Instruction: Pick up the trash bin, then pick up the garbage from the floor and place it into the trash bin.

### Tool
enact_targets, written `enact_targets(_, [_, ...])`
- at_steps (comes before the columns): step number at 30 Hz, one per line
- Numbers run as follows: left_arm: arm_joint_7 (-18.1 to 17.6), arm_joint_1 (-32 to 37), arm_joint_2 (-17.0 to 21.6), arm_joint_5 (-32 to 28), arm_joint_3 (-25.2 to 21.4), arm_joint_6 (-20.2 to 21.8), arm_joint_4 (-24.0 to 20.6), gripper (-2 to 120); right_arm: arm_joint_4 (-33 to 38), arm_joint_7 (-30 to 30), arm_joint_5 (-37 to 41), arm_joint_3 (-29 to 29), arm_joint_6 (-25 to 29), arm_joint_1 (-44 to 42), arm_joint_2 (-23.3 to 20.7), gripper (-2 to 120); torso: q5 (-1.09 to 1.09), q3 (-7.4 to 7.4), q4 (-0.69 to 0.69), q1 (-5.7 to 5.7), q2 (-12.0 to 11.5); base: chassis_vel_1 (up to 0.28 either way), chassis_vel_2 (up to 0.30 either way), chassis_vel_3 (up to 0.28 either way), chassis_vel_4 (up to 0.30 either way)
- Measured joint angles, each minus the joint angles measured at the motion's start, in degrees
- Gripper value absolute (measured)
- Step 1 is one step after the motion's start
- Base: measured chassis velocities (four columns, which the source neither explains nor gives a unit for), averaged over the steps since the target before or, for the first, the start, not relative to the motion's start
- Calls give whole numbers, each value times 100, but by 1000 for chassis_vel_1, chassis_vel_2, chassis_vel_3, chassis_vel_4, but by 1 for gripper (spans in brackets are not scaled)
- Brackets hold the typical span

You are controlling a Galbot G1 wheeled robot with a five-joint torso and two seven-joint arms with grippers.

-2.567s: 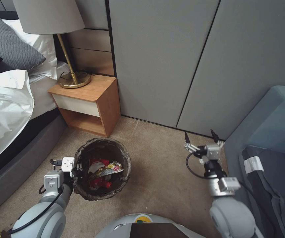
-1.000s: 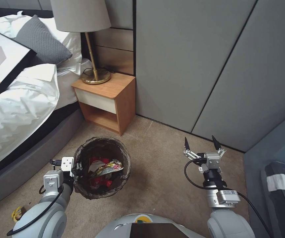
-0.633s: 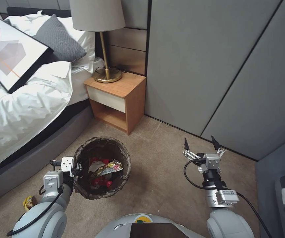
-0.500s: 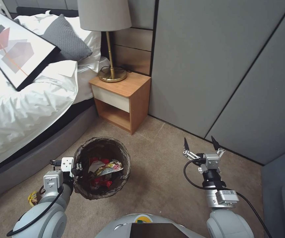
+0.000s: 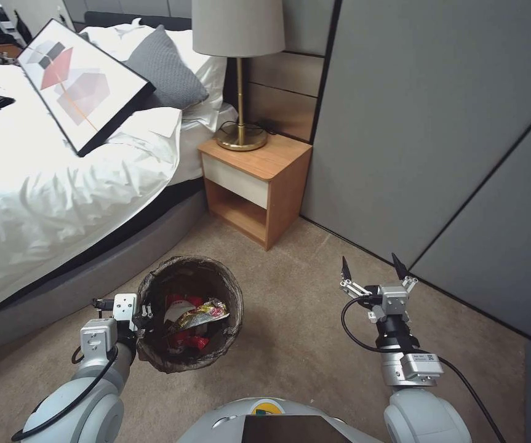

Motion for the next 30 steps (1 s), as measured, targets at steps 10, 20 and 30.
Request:
enact_targets(10, [2,35,-1,8,0,1,0,2,6,20,0,-42,-4,1,-2,100,0,0,0,0,0,54,63,67,69])
enact_targets(20, [5,45,-8,15,-5,1,0,2,-6,22,-3,-66,-11,22,-5,100,-1,0,-1,0,0,58,61,57,57])
enact_targets(30, [6,30,-14,17,-27,4,0,2,-54,23,-7,-93,-20,75,-6,100,-1,0,0,0,0,69,63,66,58])
